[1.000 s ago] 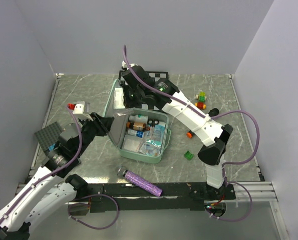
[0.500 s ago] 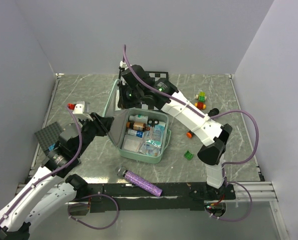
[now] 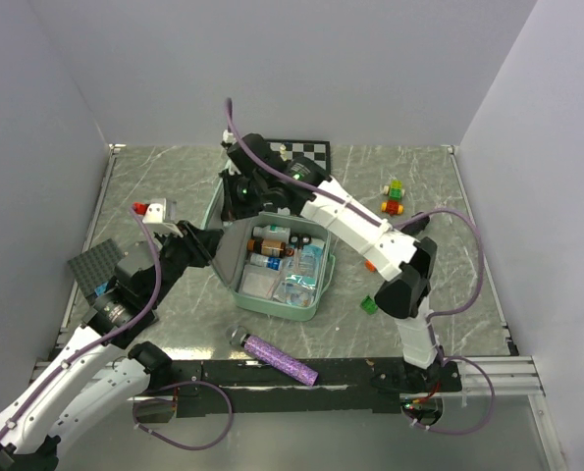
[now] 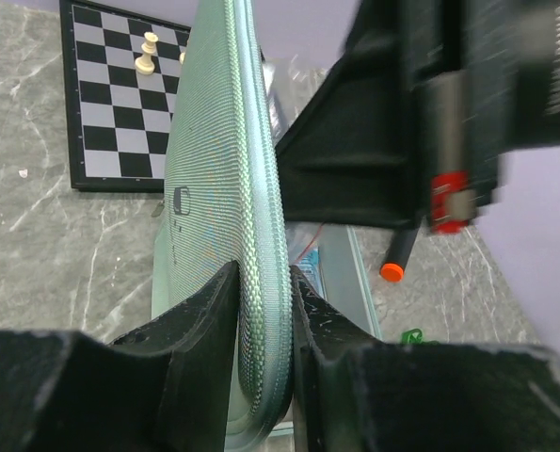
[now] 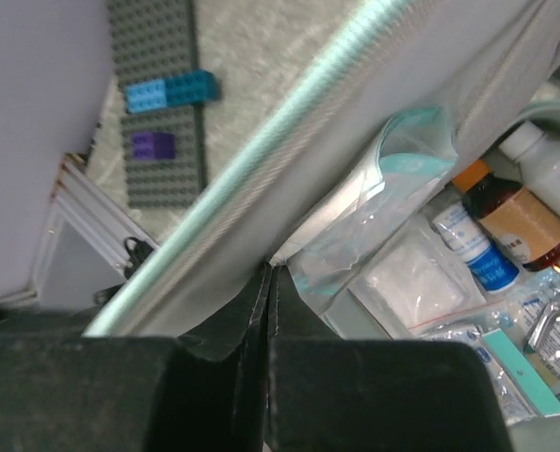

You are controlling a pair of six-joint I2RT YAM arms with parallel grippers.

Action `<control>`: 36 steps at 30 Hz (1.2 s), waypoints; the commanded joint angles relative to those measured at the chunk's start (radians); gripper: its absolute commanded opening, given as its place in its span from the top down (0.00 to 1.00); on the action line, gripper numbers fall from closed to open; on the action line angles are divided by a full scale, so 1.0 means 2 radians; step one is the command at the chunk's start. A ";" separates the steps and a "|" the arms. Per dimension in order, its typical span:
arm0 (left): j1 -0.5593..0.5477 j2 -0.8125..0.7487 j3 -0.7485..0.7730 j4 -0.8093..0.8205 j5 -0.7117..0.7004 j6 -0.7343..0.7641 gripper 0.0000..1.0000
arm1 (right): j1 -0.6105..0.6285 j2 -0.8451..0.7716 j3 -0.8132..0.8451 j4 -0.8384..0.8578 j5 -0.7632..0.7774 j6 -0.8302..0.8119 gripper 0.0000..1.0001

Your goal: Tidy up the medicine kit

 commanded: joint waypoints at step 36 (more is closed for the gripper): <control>-0.014 0.111 0.057 0.104 0.312 -0.017 0.13 | -0.099 -0.472 -0.583 0.187 0.112 0.006 0.32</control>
